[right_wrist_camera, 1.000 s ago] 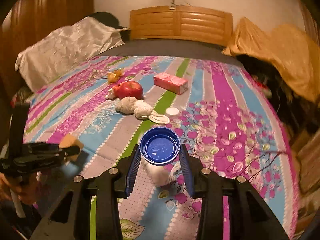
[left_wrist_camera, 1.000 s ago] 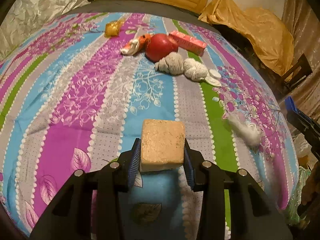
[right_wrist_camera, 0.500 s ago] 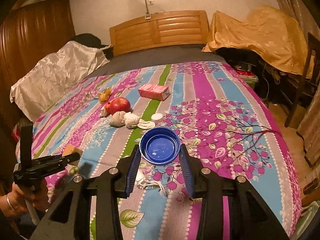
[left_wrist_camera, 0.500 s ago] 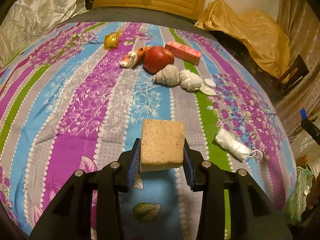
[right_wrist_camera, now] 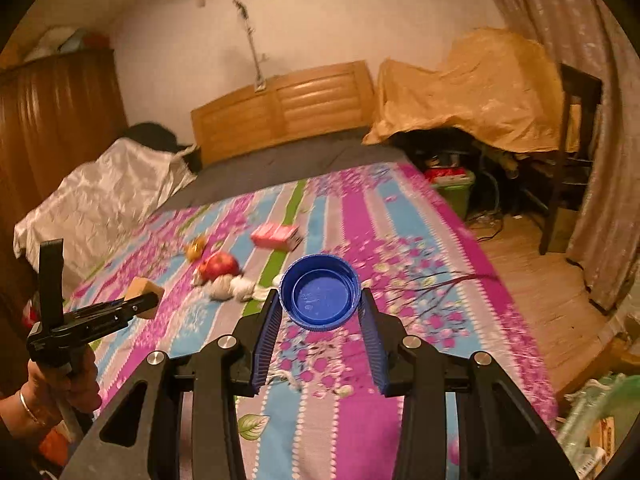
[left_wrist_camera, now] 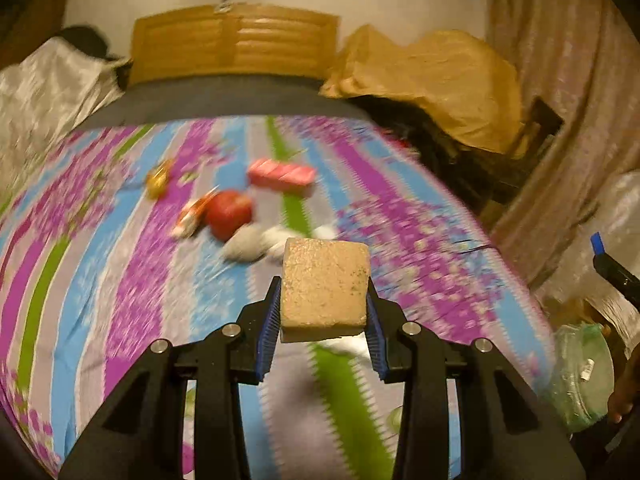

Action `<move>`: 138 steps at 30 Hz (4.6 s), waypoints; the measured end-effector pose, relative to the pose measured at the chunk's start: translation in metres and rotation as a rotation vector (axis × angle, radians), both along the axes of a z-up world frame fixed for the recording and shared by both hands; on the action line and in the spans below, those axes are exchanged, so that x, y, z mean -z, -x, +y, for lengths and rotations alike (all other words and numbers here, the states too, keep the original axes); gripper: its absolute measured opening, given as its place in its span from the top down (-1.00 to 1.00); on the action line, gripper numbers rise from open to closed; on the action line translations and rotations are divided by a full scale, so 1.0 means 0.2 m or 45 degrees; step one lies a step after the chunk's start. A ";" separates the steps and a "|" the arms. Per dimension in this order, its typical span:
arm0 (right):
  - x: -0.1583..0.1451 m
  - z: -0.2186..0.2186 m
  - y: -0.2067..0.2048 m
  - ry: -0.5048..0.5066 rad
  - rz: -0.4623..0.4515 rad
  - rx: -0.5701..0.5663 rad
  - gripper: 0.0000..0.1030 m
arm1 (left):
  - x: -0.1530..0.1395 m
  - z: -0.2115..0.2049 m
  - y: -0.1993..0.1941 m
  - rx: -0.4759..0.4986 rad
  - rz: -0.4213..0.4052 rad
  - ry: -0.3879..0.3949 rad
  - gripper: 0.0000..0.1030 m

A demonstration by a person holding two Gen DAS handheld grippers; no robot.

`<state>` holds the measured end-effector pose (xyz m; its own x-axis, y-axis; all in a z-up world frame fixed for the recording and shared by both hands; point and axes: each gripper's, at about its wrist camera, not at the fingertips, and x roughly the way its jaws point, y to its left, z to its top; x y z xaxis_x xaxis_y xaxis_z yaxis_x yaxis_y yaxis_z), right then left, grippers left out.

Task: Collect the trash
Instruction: 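Carry the sponge and blue cap over the green bin, then carry the tan sponge and blue bottle cap over the green bin, then open both tools over the bin to drop sponge and blue cap, then move both tools back toward the trash on the bed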

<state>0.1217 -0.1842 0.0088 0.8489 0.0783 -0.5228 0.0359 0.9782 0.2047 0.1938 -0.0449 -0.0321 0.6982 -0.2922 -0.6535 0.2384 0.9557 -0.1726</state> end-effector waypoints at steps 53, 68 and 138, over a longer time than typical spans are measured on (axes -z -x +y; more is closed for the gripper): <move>0.01 -1.41 1.50 0.001 0.273 1.030 0.21 | -0.13 -2.46 0.89 1.416 -0.212 -0.327 0.30; 0.09 -1.42 1.39 -0.051 0.299 0.931 0.21 | -0.07 -2.47 0.90 1.420 -0.203 -0.358 0.30; 0.13 -0.74 0.88 0.222 -0.090 0.633 -0.46 | -0.06 -1.37 0.21 0.664 -0.178 -0.193 -0.11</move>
<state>-0.0552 -0.3327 -0.0162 0.7951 -0.4253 -0.4323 0.4958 0.8664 0.0594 0.1509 -0.3181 -0.0194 0.5692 -0.5323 -0.6267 0.6970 0.7167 0.0243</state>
